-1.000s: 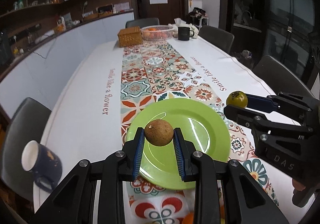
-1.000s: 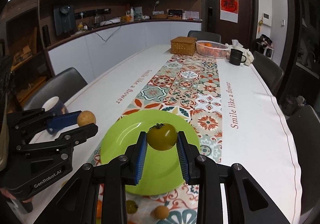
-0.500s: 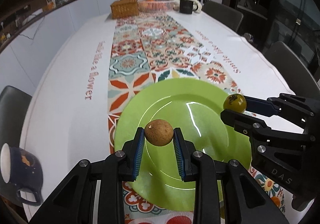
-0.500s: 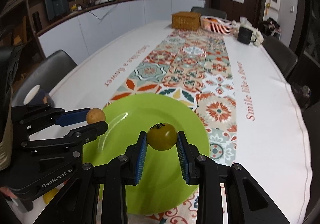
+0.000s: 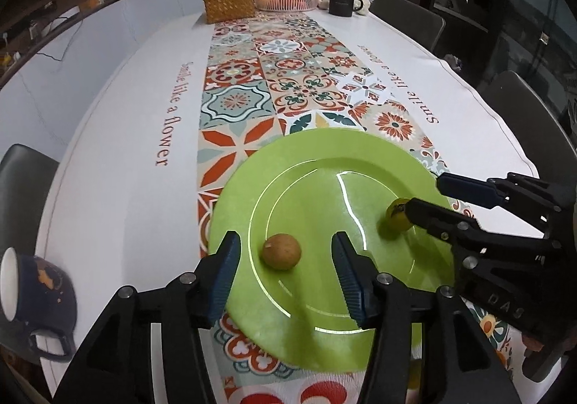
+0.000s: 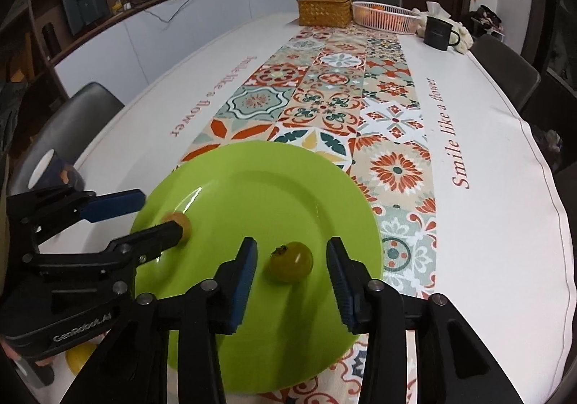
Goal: Organize fruits
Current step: 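Carry both fruits onto the green plate and open both tools to release them, then lift both open tools off the plate back toward the fruit group, then grasp the large green apple with the left tool while the right tool grasps an orange, then carry the apple and orange onto the green plate and open both tools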
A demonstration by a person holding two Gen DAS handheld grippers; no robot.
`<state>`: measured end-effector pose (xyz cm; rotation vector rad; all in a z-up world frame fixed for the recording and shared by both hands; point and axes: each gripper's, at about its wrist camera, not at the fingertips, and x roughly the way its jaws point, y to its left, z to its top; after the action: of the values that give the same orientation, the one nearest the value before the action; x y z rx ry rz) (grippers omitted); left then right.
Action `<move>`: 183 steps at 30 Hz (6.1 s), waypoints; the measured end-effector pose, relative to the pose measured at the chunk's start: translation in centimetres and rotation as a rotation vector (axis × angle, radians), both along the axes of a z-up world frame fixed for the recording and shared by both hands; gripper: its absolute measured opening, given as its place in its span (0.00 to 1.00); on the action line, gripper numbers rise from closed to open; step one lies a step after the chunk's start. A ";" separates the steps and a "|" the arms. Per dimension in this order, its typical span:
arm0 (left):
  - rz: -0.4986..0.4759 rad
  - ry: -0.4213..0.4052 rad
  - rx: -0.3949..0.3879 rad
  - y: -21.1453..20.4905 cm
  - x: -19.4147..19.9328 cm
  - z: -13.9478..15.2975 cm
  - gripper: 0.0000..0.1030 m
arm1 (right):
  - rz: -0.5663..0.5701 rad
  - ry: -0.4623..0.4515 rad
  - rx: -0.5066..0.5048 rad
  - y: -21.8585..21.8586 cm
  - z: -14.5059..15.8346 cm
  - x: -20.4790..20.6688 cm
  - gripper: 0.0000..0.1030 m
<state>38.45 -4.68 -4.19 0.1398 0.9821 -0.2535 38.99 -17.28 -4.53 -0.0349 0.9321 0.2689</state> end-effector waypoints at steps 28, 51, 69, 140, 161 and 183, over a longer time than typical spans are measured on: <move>0.034 -0.290 -0.017 -0.1 -17.2 9.5 0.84 | -0.029 -0.281 -0.005 -3.1 9.3 -15.7 0.65; 0.019 -0.179 0.004 -2.2 -22.9 5.1 0.88 | 0.032 -0.214 -0.078 -4.6 5.6 -22.3 0.65; -0.018 -0.010 0.014 -3.5 -20.9 -1.1 0.83 | 0.051 -0.029 -0.090 -5.6 -0.7 -21.1 0.65; -0.020 -0.145 -0.055 -2.3 -20.0 4.0 0.48 | 0.052 -0.130 0.000 -3.5 4.6 -20.6 0.31; -0.038 -0.229 -0.013 -1.6 -13.7 7.4 0.48 | 0.077 -0.218 0.004 -1.6 8.4 -14.3 0.31; -0.060 -0.127 -0.032 -0.9 -2.6 4.8 0.48 | 0.088 -0.140 -0.010 0.1 6.2 -3.7 0.31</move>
<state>35.81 -5.58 0.64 0.1547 0.8482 -0.3113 35.27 -17.20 1.64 -0.1031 0.7937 0.3392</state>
